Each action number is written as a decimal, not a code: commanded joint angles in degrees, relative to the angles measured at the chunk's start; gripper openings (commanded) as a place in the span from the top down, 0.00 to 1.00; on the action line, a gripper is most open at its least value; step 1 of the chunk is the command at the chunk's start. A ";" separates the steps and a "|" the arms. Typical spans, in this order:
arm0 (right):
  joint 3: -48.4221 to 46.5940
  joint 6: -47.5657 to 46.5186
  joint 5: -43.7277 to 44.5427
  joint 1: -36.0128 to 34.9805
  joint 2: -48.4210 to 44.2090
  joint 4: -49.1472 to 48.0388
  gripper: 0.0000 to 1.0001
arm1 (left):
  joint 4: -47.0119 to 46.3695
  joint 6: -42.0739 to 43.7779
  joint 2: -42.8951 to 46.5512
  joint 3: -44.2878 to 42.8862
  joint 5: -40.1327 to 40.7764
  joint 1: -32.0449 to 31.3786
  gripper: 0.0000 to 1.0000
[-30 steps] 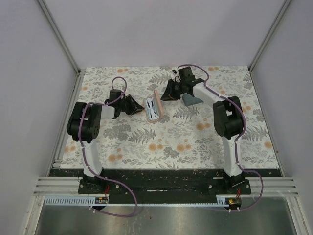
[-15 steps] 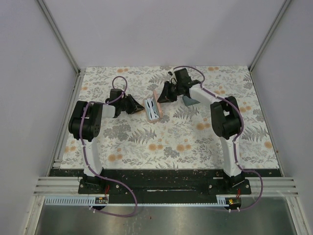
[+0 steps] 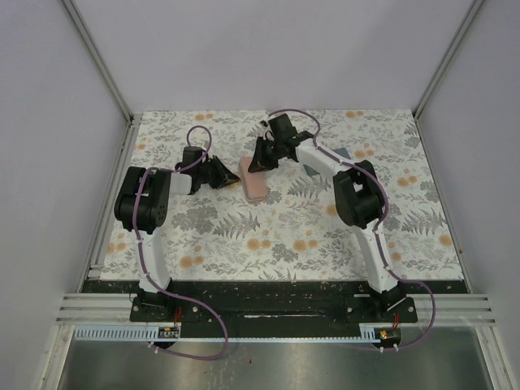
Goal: Organize the sunglasses
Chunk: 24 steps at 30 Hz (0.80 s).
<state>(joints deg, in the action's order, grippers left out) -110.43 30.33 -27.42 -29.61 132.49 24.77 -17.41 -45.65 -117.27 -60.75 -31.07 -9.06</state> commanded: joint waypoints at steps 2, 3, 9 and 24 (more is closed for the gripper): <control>-2.51 -0.18 6.68 -4.32 6.82 7.39 0.81 | -0.61 1.18 -1.12 -0.95 -0.57 -0.43 0.86; -2.16 -0.09 6.68 -4.32 6.65 7.39 0.82 | -1.04 1.09 -0.42 -0.43 -0.57 -0.35 0.86; -0.22 -1.32 6.59 -4.32 -1.25 5.46 0.79 | -2.45 0.04 7.66 5.89 3.56 1.41 0.85; 10.76 1.22 1.93 -3.97 -12.00 -10.44 0.79 | -0.79 1.96 33.94 20.40 6.02 2.56 0.81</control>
<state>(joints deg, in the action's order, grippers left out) -102.78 29.89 -24.84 -33.74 118.85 19.88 -17.58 -45.34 -89.91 -42.81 -27.38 -6.35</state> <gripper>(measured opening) 0.208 0.182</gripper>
